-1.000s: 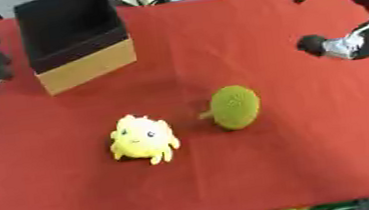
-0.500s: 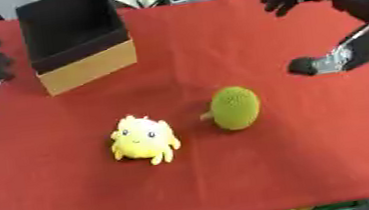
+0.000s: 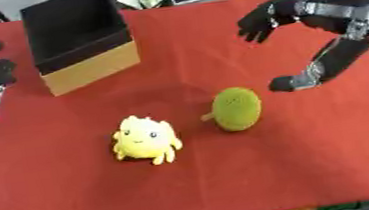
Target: Pick up objects on the table and place them in the box.
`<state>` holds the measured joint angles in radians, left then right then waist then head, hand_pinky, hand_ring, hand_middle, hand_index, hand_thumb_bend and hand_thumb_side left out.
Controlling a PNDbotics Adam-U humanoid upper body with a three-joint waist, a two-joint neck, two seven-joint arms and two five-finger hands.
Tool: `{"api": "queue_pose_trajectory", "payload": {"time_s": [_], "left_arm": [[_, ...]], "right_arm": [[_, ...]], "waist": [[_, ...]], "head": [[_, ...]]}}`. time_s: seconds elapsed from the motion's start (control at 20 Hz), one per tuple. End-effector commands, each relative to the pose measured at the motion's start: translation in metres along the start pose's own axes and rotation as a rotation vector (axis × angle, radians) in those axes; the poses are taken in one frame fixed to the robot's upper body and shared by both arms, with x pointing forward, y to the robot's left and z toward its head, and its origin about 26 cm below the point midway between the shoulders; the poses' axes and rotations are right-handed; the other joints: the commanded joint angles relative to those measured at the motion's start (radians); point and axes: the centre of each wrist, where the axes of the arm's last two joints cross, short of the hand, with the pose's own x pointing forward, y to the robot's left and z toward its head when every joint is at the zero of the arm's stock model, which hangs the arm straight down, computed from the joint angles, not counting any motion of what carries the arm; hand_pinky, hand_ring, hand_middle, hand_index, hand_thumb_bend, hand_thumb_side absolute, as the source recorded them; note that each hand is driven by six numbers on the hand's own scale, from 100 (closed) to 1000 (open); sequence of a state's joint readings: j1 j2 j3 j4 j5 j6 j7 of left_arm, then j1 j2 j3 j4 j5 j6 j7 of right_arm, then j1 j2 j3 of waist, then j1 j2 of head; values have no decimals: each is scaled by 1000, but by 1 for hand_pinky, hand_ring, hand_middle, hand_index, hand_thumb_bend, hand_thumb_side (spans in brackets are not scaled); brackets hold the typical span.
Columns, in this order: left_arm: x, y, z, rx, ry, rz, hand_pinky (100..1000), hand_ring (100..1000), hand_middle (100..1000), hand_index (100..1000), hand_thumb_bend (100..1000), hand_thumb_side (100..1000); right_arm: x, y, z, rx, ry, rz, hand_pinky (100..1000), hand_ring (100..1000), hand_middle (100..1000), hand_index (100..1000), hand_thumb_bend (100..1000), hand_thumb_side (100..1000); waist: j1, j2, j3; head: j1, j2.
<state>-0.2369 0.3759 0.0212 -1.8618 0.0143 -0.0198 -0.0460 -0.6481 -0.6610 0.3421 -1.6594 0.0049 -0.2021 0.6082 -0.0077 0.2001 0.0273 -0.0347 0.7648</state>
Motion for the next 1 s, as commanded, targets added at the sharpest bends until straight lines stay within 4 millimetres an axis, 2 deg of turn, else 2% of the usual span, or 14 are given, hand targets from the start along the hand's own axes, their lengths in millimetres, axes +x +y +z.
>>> {"api": "queue_pose_trajectory", "payload": {"time_s": [0.05,0.45,1.0], "left_arm": [[4,2,-3,-12,-17,-16,617,670,729,804,467,548],[3,1,-3,-17,-13,-13,617,670,729,804,465,556],[3,-1,-3,-20,-9,-8,617,670,736,803,456,564]], "right_arm": [[0,-5,-4,23,3,27,738,785,790,900,451,201],[-17,14,-15,99,36,14,738,774,778,889,441,198],[-30,29,-26,177,64,55,744,770,773,874,425,189]], "waist": [[2,-18,1],[2,-17,2],[2,-16,2]], "head": [[-5,5],[-5,5],[-5,5]]}}
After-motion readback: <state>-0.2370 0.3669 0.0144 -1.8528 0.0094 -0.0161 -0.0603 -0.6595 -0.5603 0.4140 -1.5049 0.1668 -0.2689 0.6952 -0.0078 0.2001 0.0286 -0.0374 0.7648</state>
